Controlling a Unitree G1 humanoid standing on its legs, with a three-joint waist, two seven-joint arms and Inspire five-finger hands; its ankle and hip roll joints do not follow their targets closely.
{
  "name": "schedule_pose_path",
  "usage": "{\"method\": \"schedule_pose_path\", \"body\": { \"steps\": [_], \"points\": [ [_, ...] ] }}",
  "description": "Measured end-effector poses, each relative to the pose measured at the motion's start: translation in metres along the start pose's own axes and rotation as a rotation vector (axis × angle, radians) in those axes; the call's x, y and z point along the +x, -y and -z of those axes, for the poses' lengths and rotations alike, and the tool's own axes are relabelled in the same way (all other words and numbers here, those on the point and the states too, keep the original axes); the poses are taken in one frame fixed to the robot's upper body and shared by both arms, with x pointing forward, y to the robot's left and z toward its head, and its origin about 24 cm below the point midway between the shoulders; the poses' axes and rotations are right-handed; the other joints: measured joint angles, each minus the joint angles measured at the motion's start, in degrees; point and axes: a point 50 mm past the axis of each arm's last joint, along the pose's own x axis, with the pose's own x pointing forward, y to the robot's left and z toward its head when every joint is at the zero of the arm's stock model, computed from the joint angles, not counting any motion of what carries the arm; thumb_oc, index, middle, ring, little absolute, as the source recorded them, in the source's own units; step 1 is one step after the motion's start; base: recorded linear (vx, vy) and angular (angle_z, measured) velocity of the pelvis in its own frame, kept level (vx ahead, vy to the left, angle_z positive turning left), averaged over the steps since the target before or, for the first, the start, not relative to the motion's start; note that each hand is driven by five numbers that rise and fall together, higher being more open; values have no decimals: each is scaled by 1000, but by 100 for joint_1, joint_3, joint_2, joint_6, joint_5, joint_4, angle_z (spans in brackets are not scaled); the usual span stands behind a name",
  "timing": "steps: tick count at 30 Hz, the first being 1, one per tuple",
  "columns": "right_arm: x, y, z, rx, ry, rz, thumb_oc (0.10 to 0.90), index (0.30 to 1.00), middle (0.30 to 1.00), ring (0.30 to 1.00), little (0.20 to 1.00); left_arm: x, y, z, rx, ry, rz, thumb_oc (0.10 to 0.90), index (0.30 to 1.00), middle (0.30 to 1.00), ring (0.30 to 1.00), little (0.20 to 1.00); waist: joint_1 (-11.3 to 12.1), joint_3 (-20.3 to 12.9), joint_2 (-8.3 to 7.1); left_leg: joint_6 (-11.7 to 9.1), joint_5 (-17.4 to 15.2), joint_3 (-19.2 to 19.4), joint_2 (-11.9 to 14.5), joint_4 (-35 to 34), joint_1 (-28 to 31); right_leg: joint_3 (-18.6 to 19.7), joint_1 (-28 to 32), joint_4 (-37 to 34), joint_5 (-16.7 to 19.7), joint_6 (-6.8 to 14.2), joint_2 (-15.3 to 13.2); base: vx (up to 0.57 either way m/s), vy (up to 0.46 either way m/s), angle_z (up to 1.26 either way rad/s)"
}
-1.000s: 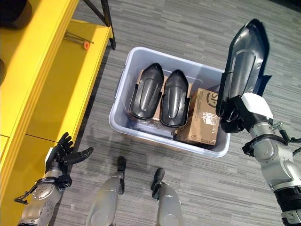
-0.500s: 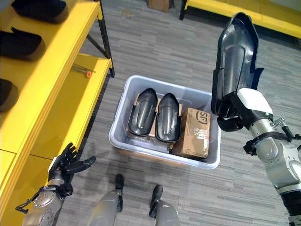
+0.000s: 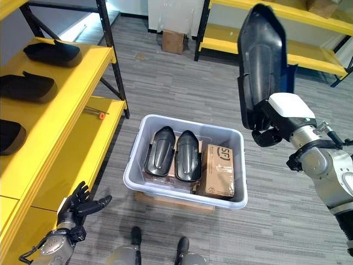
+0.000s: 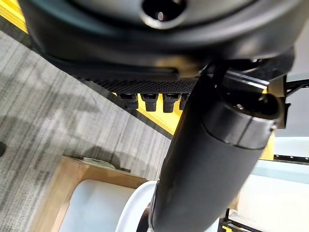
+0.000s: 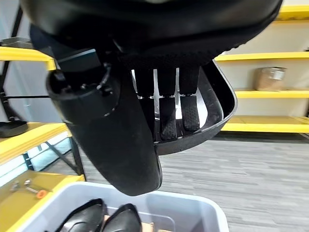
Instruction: Move parts from the plastic box to the shelf.
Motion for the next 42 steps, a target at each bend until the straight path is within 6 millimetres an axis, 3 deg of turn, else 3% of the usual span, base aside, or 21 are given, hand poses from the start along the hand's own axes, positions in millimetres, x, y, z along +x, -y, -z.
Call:
{"method": "schedule_pose_path", "body": {
  "steps": [9, 11, 13, 14, 15, 16, 17, 18, 20, 22, 23, 25, 27, 30, 31, 32, 35, 39, 42],
  "points": [
    [28, 7, -34, -82, 135, -41, 400, 300, 300, 300, 300, -4, 0, 15, -20, -50, -20, 900, 1000, 1000, 1000, 1000, 259, -22, 154, -275, 122, -124, 370, 6, 89, -54, 61, 123, -110, -242, 381, -92, -131, 0],
    [30, 13, -37, -105, 150, -32, 400, 300, 300, 300, 300, -9, -2, 22, -20, -77, -28, 900, 1000, 1000, 1000, 1000, 346, -11, 285, -352, 193, -196, 442, 6, 29, -134, -4, 225, -150, -300, 452, -226, -72, 15],
    [27, 29, -33, -176, 145, -17, 400, 300, 300, 300, 300, -9, 1, 26, -31, -85, -18, 900, 1000, 1000, 1000, 1000, 344, 48, 555, -655, 366, -419, 494, -131, -233, -468, -169, 282, -214, -418, 490, -173, -65, 78],
    [24, 35, -28, -202, 124, -13, 400, 300, 300, 300, 300, -11, 4, 36, -54, -119, -30, 900, 1000, 1000, 1000, 1000, 432, 103, 809, -661, 261, -310, 603, -276, -427, -719, -228, 353, -212, -539, 554, -134, -144, 120],
    [18, 37, -25, -227, 119, -21, 400, 300, 300, 300, 300, -11, 4, 38, -54, -127, -29, 900, 1000, 1000, 1000, 1000, 410, 145, 818, -568, -69, 106, 671, -232, -519, -887, -296, 348, -249, -570, 442, -117, -133, 120],
    [15, 36, -24, -227, 120, -23, 400, 300, 300, 300, 300, -13, 1, 41, -53, -140, -42, 900, 1000, 1000, 1000, 1000, 316, 184, 748, -617, -149, 390, 736, -181, -639, -1124, -316, 289, -243, -629, 297, -68, -67, 98],
    [15, 35, -24, -231, 127, -28, 400, 300, 300, 300, 300, -14, -1, 46, -47, -166, -50, 900, 1000, 1000, 1000, 1000, 339, 229, 672, -530, -25, 530, 736, -197, -617, -1260, -344, 275, -171, -773, 130, -118, -4, 81],
    [14, 36, -25, -240, 133, -26, 400, 300, 300, 300, 300, -15, -2, 50, -43, -186, -52, 900, 1000, 1000, 1000, 1000, 362, 240, 611, -641, 23, 648, 794, -146, -590, -1315, -373, 179, -119, -809, 42, -68, 1, 57],
    [12, 42, -26, -255, 140, -12, 400, 300, 300, 300, 300, -17, -2, 53, -42, -197, -48, 900, 1000, 1000, 1000, 1000, 365, 251, 550, -778, 107, 421, 976, 113, -498, -1487, -357, -15, 56, -832, -72, -111, -21, 58],
    [12, 42, -24, -256, 128, -14, 400, 300, 300, 300, 300, -17, 0, 52, -45, -196, -31, 900, 1000, 1000, 1000, 1000, 368, 264, 542, -856, 241, 266, 1119, 234, -197, -1543, -327, -8, 64, -799, -127, -129, -15, 48],
    [12, 42, -22, -256, 117, -16, 400, 300, 300, 300, 300, -16, 3, 51, -50, -187, -19, 900, 1000, 1000, 1000, 1000, 303, 285, 496, -910, 135, 390, 1225, 615, 109, -1805, -284, 24, 140, -725, -280, -26, 16, 54],
    [9, 49, -17, -286, 98, -14, 400, 300, 300, 300, 300, -15, 10, 49, -65, -177, 0, 900, 1000, 1000, 1000, 1000, 89, 228, 670, -865, 694, 453, 1202, 347, 408, -1936, -315, 117, 99, -516, -269, -52, 52, 76],
    [8, 51, -13, -295, 79, -14, 400, 300, 300, 300, 300, -5, 18, 36, -75, -130, 20, 900, 1000, 1000, 1000, 1000, 25, 252, 634, -831, 674, 494, 1096, -34, 397, -2104, -405, 311, 146, -436, -458, -37, 94, 68],
    [5, 61, -13, -284, 81, 33, 400, 300, 300, 300, 300, 0, 28, 26, -81, -91, 57, 900, 1000, 1000, 1000, 1000, -11, 227, 741, -581, 539, 845, 1004, -334, 310, -2408, -369, 451, 126, -220, -676, 5, 178, 73],
    [1, 63, -9, -291, 63, 52, 400, 300, 300, 300, 300, 3, 35, 23, -80, -85, 78, 900, 1000, 1000, 1000, 1000, -152, 224, 795, -420, 501, 1177, 944, -383, 222, -2576, -338, 561, 86, -149, -809, 75, 146, 114],
    [0, 63, -7, -298, 53, 53, 400, 300, 300, 300, 300, 3, 41, 22, -80, -81, 96, 900, 1000, 1000, 1000, 1000, -252, 141, 935, -243, 249, 1484, 947, -504, 229, -2763, -309, 604, 71, -126, -826, 74, 149, 96],
    [-6, 48, -9, -271, 73, 32, 400, 300, 300, 300, 300, -4, 30, 29, -75, -100, 77, 900, 1000, 1000, 1000, 1000, -120, 94, 800, -314, 187, 1454, 708, -517, 293, -2317, -329, 681, -4, 18, -1005, 66, 157, 30],
    [-13, 36, -13, -260, 104, -3, 400, 300, 300, 300, 300, -13, 13, 39, -74, -132, 21, 900, 1000, 1000, 1000, 1000, -108, 0, 666, -202, 164, 1418, 558, -471, 287, -2332, -295, 695, 107, 103, -1147, 53, 135, 9],
    [-18, 28, -5, -228, 62, -10, 400, 300, 300, 300, 300, -13, 14, 39, -66, -131, 27, 900, 1000, 1000, 1000, 1000, -28, -82, 553, -196, 167, 1295, 419, -406, 298, -2397, -154, 677, 156, 174, -1253, 47, 155, 23]
  ]
}}
